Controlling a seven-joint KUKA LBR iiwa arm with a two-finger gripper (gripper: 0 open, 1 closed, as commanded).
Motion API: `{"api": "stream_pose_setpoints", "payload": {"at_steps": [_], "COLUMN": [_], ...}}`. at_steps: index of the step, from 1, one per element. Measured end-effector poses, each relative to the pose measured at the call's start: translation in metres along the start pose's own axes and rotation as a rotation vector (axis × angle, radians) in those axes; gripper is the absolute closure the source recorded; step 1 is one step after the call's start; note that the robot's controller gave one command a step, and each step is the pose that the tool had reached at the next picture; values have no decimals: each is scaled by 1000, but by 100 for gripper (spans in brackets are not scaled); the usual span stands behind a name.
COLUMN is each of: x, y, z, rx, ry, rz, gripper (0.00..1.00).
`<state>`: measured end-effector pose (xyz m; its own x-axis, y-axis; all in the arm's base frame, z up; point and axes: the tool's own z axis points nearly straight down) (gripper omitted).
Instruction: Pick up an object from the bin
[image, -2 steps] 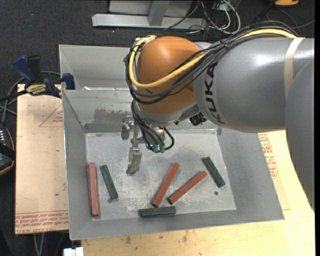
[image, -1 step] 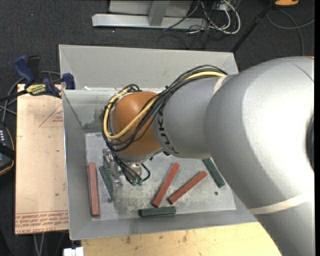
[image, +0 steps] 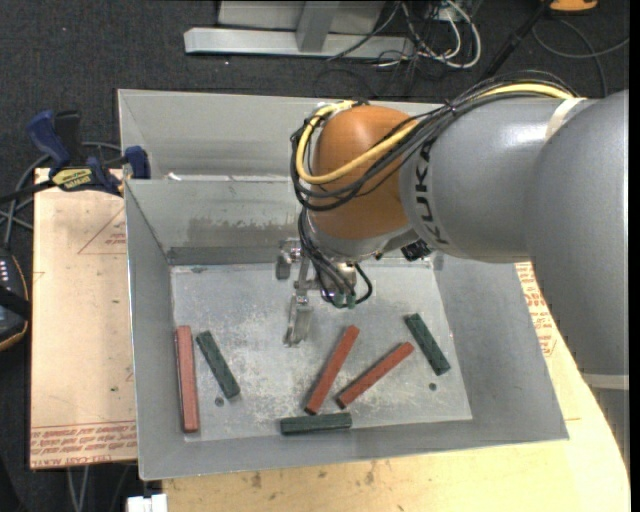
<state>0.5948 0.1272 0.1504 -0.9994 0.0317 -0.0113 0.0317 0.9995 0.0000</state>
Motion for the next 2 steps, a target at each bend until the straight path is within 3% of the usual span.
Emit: {"api": "stream_pose_setpoints", "payload": {"at_steps": [1, 2], "x": [52, 83], "y": [-83, -134], "z": [82, 47], "rx": [0, 0], "ry": [16, 13], "rz": [-159, -21], "gripper": [0, 0]}}
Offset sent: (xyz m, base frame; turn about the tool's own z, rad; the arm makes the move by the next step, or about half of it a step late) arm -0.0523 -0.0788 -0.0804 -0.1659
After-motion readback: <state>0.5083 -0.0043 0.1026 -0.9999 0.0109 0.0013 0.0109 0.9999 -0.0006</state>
